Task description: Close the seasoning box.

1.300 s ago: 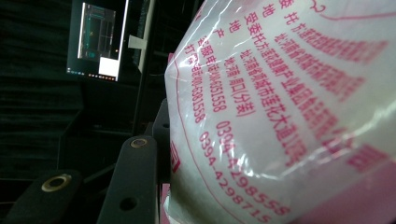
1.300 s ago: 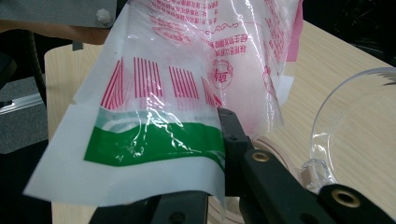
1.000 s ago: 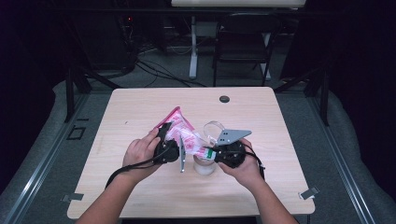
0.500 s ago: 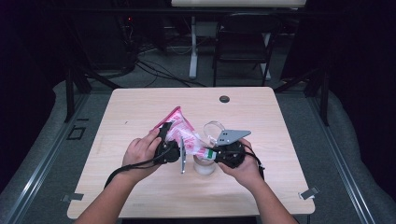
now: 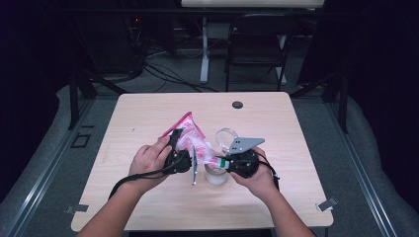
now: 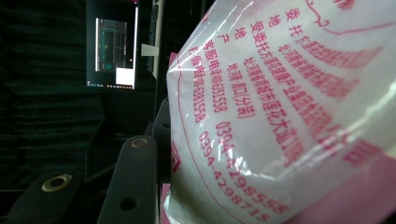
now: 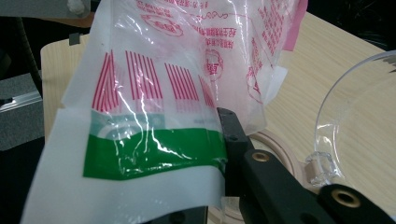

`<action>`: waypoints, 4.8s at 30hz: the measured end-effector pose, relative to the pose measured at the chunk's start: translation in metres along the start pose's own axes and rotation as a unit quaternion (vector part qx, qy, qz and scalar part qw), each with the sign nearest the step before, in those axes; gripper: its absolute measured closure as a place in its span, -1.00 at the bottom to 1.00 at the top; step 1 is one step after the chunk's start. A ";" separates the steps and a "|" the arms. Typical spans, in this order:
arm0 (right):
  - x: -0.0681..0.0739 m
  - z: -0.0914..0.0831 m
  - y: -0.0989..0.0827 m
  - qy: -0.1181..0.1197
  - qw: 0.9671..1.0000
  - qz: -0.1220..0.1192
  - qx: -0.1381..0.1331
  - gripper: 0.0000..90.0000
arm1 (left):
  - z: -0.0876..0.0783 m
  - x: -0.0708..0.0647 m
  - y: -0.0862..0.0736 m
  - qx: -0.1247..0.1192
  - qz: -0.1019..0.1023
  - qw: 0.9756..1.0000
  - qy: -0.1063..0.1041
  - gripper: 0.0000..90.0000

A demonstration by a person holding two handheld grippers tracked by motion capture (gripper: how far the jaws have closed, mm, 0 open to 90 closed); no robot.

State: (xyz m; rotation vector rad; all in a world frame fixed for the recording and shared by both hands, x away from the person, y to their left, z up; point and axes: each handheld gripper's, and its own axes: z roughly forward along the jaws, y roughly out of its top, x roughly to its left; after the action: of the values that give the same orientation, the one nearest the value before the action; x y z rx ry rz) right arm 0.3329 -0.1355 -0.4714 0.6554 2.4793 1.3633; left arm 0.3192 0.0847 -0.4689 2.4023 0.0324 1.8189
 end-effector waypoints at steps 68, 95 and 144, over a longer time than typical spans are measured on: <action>-0.011 0.011 -0.014 -0.002 1.000 0.019 0.025 1.00 | -0.002 -0.008 0.010 -0.013 0.041 0.999 0.018 0.39; -0.010 0.014 -0.015 -0.003 0.999 0.022 0.026 1.00 | -0.005 -0.005 0.012 -0.019 0.042 0.999 0.028 0.39; -0.012 0.013 -0.017 -0.005 0.999 0.023 0.029 1.00 | -0.008 0.003 0.019 -0.032 0.074 0.996 0.032 0.39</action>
State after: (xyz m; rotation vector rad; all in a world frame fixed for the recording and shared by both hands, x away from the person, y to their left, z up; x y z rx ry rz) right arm 0.3446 -0.1394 -0.4926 0.7347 2.5195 1.3051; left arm 0.3113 0.0668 -0.4622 2.3582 -0.2000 1.9276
